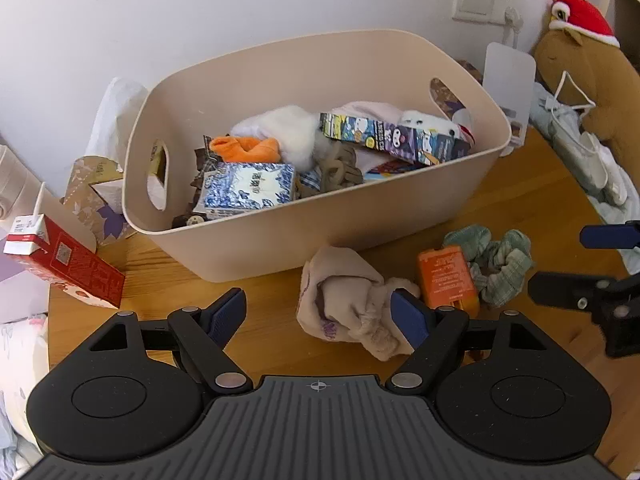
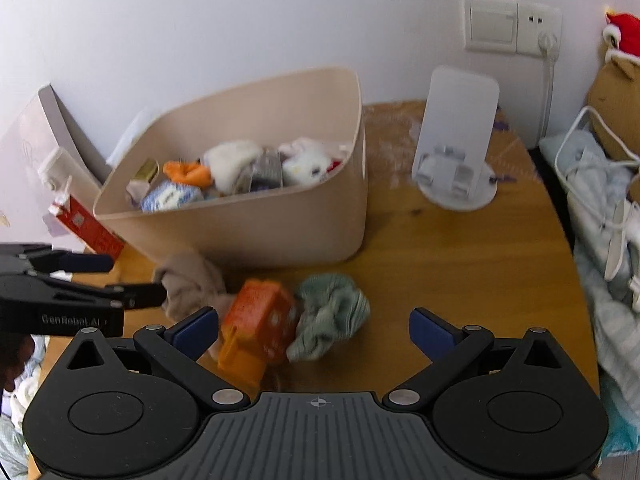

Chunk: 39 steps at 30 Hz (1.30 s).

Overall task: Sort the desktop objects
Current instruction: 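Move both tools back toward the sock bundle and orange bottle, then grasp the white sock bundle with the left tool while the right tool grasps the orange bottle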

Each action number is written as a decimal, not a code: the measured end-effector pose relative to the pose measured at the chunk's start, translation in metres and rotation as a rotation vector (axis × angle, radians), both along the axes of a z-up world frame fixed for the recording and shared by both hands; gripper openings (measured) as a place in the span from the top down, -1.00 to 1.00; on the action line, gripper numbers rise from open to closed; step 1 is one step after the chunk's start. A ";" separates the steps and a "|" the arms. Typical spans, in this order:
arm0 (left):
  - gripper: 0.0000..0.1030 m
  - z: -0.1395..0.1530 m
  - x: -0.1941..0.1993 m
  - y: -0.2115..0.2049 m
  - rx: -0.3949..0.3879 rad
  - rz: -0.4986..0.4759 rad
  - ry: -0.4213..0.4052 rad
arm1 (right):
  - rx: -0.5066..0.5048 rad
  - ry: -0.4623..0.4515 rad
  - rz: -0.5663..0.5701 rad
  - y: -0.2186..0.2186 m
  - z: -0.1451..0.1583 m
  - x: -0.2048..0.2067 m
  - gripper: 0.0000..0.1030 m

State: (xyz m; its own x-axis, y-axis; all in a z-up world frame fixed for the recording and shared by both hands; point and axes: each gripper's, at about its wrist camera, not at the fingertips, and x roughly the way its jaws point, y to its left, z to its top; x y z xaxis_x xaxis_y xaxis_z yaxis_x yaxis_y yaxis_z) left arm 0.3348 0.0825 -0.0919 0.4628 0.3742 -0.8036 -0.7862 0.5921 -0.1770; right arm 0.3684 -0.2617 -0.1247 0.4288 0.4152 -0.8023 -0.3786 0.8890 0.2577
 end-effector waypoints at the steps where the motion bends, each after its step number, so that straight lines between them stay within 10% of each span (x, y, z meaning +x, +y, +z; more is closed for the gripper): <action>1: -0.57 -0.001 0.001 0.000 0.000 -0.001 0.003 | -0.007 0.001 -0.002 0.000 -0.002 0.000 -1.00; 15: -0.57 -0.022 0.013 0.013 -0.049 0.004 0.009 | 0.010 0.023 -0.014 0.005 -0.012 0.011 -0.99; 39: -0.62 -0.047 0.011 0.038 -0.133 0.024 -0.051 | -0.021 0.087 0.152 0.067 -0.035 0.017 -0.38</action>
State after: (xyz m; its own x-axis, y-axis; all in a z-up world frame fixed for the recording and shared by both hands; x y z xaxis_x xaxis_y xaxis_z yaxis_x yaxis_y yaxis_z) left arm 0.3455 0.1207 -0.1394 0.4968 0.2776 -0.8223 -0.7875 0.5424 -0.2926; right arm 0.3851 -0.1952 -0.1602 0.2911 0.4525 -0.8429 -0.4860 0.8288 0.2772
